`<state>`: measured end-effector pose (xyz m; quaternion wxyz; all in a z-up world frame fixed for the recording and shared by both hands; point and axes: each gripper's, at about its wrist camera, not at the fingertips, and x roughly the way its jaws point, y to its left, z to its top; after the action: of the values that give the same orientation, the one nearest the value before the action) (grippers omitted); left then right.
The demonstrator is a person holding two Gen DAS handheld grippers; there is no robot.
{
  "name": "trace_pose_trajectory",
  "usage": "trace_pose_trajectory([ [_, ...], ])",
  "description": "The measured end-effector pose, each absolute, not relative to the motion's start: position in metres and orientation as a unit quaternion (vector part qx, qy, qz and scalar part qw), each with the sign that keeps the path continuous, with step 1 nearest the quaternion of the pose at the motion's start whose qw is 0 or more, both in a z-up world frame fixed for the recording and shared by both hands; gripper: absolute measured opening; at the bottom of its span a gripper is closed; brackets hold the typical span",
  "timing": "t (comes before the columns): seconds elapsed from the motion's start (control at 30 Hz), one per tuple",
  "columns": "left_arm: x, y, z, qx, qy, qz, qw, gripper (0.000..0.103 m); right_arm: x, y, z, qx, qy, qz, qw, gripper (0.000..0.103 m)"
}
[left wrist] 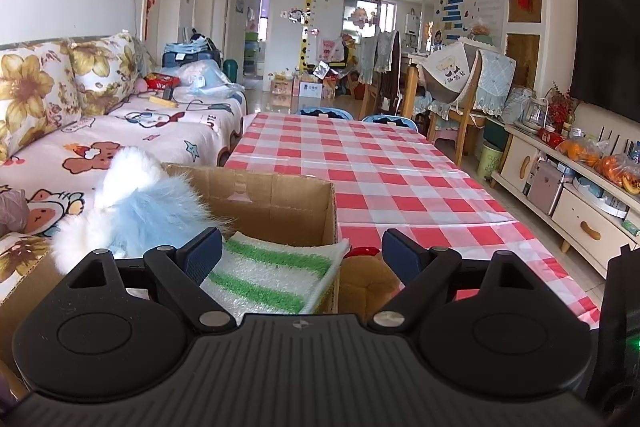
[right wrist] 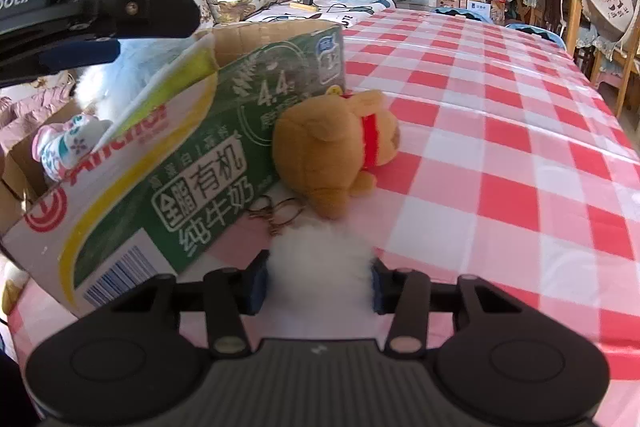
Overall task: Organize soft objects
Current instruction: 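Grasp the white fluffy pompom with the right tool while the left tool moves toward the brown teddy bear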
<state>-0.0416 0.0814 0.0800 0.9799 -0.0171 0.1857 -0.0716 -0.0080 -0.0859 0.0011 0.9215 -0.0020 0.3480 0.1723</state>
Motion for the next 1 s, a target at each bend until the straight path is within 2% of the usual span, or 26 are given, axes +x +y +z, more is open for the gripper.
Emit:
trace_pose_trajectory([
  [0.37,-0.047,0.071,0.077,-0.003,0.185,-0.078,0.98,0.103,-0.004,-0.133,0.0,0.011,0.363,0.105,0.926,0.044],
  [0.73,-0.051,0.034,0.065,0.066,0.175,-0.097,0.978,0.103,0.004,-0.197,-0.001,0.037,0.369,0.011,0.929,0.046],
  [0.9,-0.04,0.018,0.054,0.089,0.182,-0.095,0.975,0.103,0.004,-0.22,0.0,0.067,0.368,-0.016,0.927,0.057],
  [0.97,-0.033,0.013,0.049,0.096,0.189,-0.087,0.973,0.103,0.003,-0.227,0.001,0.085,0.367,-0.017,0.926,0.069],
  [1.0,-0.029,0.012,0.047,0.099,0.192,-0.082,0.973,0.103,0.002,-0.228,0.002,0.091,0.366,-0.016,0.926,0.071],
])
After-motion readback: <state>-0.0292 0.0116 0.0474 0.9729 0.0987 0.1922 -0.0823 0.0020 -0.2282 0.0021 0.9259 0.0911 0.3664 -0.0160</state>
